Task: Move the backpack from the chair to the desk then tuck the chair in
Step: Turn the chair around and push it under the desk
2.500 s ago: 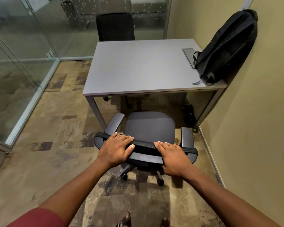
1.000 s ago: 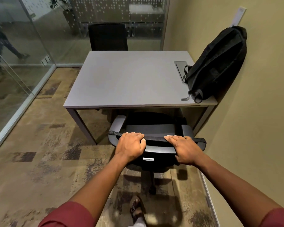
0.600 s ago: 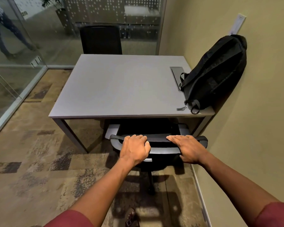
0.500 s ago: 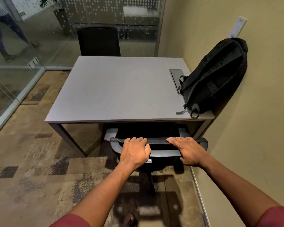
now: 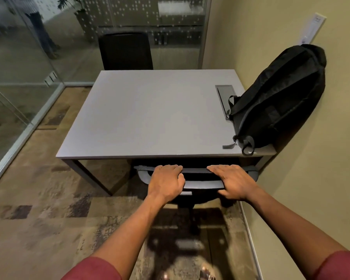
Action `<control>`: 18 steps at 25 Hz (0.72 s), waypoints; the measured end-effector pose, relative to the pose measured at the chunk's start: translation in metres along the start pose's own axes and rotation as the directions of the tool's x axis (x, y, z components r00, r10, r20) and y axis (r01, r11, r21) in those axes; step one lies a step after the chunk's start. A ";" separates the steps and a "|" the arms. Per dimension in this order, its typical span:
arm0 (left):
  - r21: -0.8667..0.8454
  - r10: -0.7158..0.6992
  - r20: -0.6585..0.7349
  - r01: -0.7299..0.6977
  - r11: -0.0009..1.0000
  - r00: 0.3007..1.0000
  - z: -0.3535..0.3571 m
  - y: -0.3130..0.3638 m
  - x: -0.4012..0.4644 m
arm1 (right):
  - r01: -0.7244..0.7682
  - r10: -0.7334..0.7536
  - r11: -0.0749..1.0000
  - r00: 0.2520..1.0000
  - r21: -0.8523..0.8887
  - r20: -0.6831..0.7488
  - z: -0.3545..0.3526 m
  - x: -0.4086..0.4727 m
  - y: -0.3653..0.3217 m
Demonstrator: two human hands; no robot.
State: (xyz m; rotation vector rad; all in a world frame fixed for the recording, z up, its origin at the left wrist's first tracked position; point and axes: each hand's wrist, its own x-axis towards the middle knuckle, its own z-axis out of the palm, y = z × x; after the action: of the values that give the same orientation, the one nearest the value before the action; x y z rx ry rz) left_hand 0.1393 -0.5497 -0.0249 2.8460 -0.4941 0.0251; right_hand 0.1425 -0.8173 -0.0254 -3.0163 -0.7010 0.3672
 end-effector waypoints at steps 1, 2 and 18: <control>-0.005 -0.001 -0.002 0.001 1.000 1.000 -0.001 -0.002 0.006 | 0.013 -0.013 1.000 1.000 -0.006 -0.013 0.000 0.005 0.002; -0.008 -0.007 -0.002 0.007 1.000 1.000 -0.002 -0.004 0.011 | 0.026 -0.026 1.000 0.999 -0.005 -0.025 -0.001 0.010 0.005; -0.054 -0.107 0.014 0.108 0.993 0.994 -0.001 -0.005 0.064 | 0.062 -0.061 0.996 0.998 0.057 -0.021 -0.024 0.053 0.042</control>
State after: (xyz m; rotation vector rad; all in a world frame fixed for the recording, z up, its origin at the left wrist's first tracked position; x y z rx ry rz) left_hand 0.2018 -0.5658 -0.0214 2.8158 -0.3374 -0.0244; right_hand 0.2122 -0.8308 -0.0172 -2.9327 -0.7658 0.3493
